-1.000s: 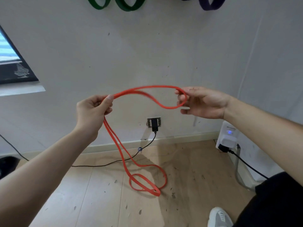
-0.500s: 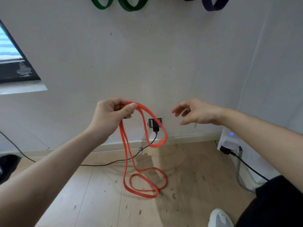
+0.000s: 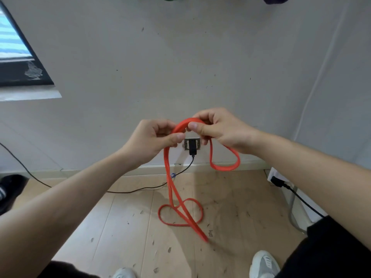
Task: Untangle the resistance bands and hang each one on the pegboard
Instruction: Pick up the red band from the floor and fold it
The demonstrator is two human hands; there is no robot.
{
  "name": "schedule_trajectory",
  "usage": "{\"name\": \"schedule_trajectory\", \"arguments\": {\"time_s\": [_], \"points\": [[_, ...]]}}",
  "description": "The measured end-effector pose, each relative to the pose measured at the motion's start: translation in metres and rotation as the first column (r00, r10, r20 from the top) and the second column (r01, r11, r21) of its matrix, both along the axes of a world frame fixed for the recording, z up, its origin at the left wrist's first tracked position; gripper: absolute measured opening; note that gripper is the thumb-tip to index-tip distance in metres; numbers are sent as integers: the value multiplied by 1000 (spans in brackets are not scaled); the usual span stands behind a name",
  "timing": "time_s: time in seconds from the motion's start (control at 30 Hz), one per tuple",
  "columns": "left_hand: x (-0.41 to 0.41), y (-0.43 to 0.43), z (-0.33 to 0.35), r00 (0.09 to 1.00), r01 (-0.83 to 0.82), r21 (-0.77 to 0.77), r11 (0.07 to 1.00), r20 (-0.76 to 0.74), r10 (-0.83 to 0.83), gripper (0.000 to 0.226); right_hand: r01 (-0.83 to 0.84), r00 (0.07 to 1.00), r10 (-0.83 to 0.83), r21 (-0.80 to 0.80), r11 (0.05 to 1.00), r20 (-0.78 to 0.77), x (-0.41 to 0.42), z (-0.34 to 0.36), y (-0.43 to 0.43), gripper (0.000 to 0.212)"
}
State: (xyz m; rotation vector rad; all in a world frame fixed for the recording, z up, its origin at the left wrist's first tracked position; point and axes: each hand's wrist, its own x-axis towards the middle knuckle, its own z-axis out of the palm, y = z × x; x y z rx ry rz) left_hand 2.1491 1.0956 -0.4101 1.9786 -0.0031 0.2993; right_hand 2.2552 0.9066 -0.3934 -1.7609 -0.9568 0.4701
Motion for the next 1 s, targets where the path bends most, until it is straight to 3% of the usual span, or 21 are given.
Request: {"name": "schedule_trajectory", "arguments": {"time_s": [0.27, 0.53, 0.63, 0.8, 0.9, 1.0], "points": [[5, -7, -7, 995, 90, 23, 996, -46, -88, 4, 137, 977, -179, 300, 944, 115, 10, 32, -13, 18], [9, -8, -7, 995, 74, -25, 997, -68, -76, 12, 199, 975, -221, 470, 860, -8, 36, 44, -28, 17], [8, -6, -1, 999, 29, -120, 992, -36, -34, 17, 199, 978, -209, 367, 909, -12, 56, 39, -44, 19], [6, 1, 4, 997, -59, -276, 959, -60, 44, 16, 80, 996, -82, -41, 996, -42, 83, 16, -75, 22], [5, 4, 8, 996, -65, -336, 940, -80, 41, 16, -5, 1000, 3, -308, 951, -6, 84, 3, -77, 16], [6, 2, 11, 998, -40, -324, 945, -63, 21, 18, -88, 995, 95, -451, 888, -7, 76, -9, -65, 12]]}}
